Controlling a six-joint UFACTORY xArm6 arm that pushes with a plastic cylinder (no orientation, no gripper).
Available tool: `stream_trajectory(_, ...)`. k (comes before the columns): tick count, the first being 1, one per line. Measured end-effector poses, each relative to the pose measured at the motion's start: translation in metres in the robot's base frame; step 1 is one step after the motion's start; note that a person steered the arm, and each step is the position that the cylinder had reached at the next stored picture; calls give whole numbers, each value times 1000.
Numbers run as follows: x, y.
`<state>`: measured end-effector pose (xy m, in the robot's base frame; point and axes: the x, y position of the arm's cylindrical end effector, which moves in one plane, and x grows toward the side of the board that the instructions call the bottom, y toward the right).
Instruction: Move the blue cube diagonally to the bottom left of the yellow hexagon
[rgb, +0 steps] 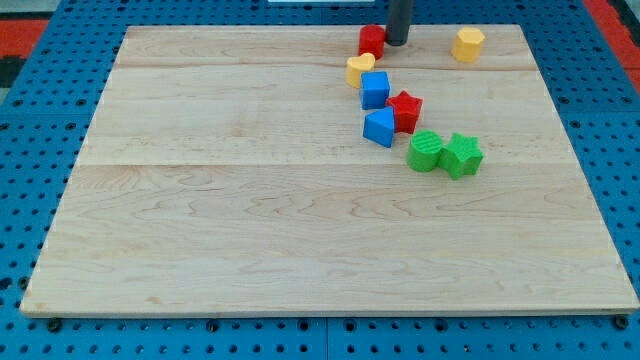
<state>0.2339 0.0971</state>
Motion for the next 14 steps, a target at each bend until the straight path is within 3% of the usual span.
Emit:
stream_trajectory(1, 6, 19)
stream_trajectory(2, 65, 16)
stream_trajectory(4, 57, -79)
stream_trajectory(5, 52, -57)
stream_trajectory(7, 35, -175)
stream_trajectory(9, 156, -108)
stream_trajectory(10, 136, -56)
stream_trajectory(14, 125, -40)
